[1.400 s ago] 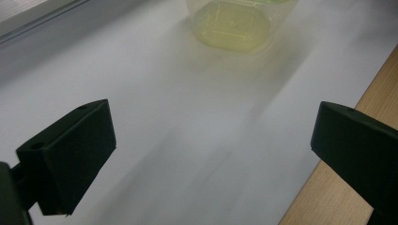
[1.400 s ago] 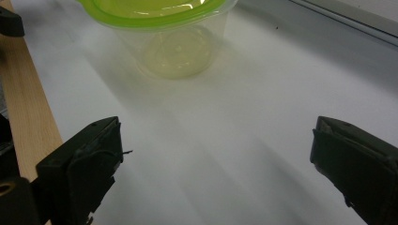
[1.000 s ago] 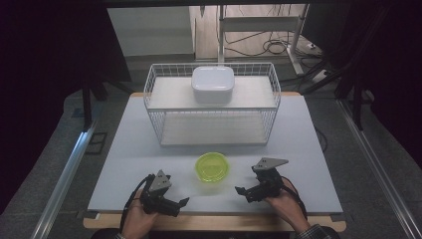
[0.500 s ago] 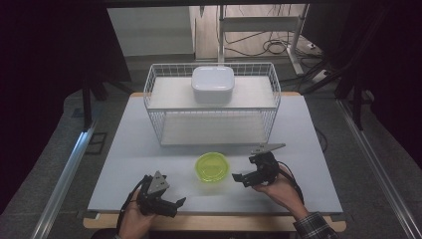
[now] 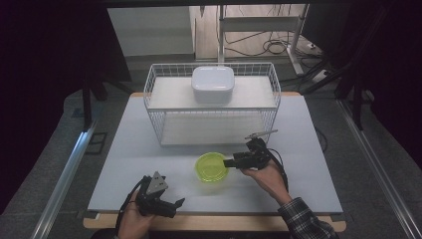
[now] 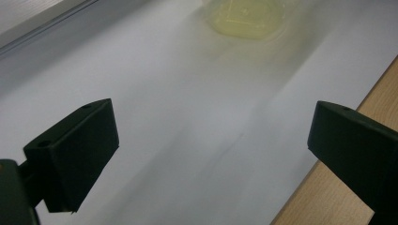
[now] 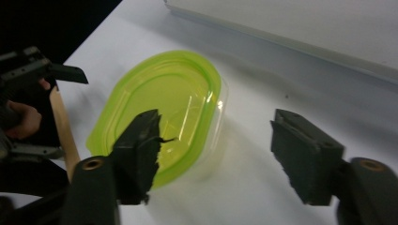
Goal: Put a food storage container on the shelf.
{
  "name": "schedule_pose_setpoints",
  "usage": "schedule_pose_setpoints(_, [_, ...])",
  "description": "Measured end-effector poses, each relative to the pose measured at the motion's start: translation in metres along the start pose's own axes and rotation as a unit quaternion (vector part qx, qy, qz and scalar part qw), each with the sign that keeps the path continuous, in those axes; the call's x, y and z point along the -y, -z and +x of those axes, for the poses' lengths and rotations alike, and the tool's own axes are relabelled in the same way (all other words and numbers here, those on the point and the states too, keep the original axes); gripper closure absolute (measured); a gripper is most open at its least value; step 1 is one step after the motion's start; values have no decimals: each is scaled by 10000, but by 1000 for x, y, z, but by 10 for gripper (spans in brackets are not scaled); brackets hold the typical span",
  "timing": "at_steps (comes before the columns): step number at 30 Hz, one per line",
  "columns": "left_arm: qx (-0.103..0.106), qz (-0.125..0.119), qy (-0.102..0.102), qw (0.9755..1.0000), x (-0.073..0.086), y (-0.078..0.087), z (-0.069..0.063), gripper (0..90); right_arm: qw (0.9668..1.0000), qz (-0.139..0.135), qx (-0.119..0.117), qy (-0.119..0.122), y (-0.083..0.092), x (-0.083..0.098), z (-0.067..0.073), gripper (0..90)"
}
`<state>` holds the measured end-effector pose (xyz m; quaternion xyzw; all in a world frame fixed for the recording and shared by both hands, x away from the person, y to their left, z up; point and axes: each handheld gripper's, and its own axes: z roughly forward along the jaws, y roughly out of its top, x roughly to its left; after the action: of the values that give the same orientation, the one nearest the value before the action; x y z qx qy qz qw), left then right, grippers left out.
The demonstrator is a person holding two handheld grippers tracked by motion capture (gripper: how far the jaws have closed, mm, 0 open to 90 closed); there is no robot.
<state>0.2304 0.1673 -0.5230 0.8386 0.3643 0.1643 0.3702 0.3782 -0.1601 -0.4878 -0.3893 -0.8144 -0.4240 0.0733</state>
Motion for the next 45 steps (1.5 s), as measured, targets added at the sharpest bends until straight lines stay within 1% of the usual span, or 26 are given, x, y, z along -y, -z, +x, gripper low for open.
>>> schedule_pose_setpoints(1, [-3, -5, -12, 10000, 0, 0, 0, 19, 10000, 17, -30, -21, -2, -1, -1, 410])
schedule_pose_setpoints(2, [-3, -5, -12, 10000, 0, 0, 0, 19, 10000, 17, -30, -21, -2, -1, -1, 410])
schedule_pose_setpoints(3, [5, 13, -28, 10000, 0, 0, 0, 19, 9999, 50, -43, -117, -5, -3, -2, 458])
schedule_pose_setpoints(4, [5, 13, -28, 10000, 0, 0, 0, 19, 9999, 50, -43, -117, -5, -3, -2, 458])
schedule_pose_setpoints(5, [15, 31, -33, 10000, 0, -1, -1, 19, 9994, 95, -157, -286, -8, -5, -4, 507])
schedule_pose_setpoints(8, [25, 49, -62, 10000, 0, -1, -1, 19, 9982, 130, -312, -504, -11, -7, -8, 578])
schedule_pose_setpoints(12, [52, 59, -75, 9999, 0, -2, -2, 20, 9947, 197, -545, -850, -17, -8, -13, 667])
schedule_pose_setpoints(13, [56, 63, -82, 9999, 0, -2, -2, 20, 9936, 231, -595, -933, -18, -8, -14, 696])
schedule_pose_setpoints(14, [61, 65, -90, 9999, 0, -2, -2, 20, 9922, 209, -684, -1024, -19, -8, -16, 728])
schedule_pose_setpoints(15, [61, 65, -90, 9999, 0, -2, -2, 20, 9912, 229, -690, -1110, -19, -8, -16, 770])
schedule_pose_setpoints(16, [61, 65, -97, 9999, 0, -2, -2, 20, 9912, 229, -690, -1110, -19, -8, -16, 770])
schedule_pose_setpoints(17, [73, 68, -110, 9999, 0, -2, -2, 20, 9908, 281, -692, -1125, -19, -8, -17, 790])
schedule_pose_setpoints(19, [88, 80, -116, 9999, 0, -2, -3, 20, 9893, 300, -790, -1192, -18, -8, -18, 808])
schedule_pose_setpoints(22, [90, 91, -127, 9998, 0, -3, -3, 20, 9892, 290, -811, -1187, -17, -8, -16, 812])
schedule_pose_setpoints(25, [81, 87, -131, 9998, 0, -3, -3, 20, 9901, 309, -793, -1113, -16, -9, -13, 815])
schedule_pose_setpoints(28, [74, 66, -126, 9999, 0, -2, -3, 20, 9897, 278, -851, -1118, -14, -9, -11, 816])
schedule_pose_setpoints(31, [70, 27, -104, 9999, 0, -1, -2, 20, 9894, 200, -926, -1098, -11, -11, -8, 815])
schedule_pose_setpoints(35, [69, -3, -76, 9999, 0, -1, -1, 20, 9899, 107, -982, -1013, -4, -15, -3, 815])
schedule_pose_setpoints(39, [72, -1, -77, 9999, 0, -1, -1, 20, 9904, 8, -994, -960, 4, -20, 2, 815])
schedule_pose_setpoints(42, [68, 9, -88, 9999, 0, -1, -1, 20, 9913, -131, -959, -897, 12, -23, 5, 815])
schedule_pose_setpoints(45, [70, 9, -82, 9999, 0, -1, -1, 20, 9912, -258, -959, -879, 19, -26, 8, 815])
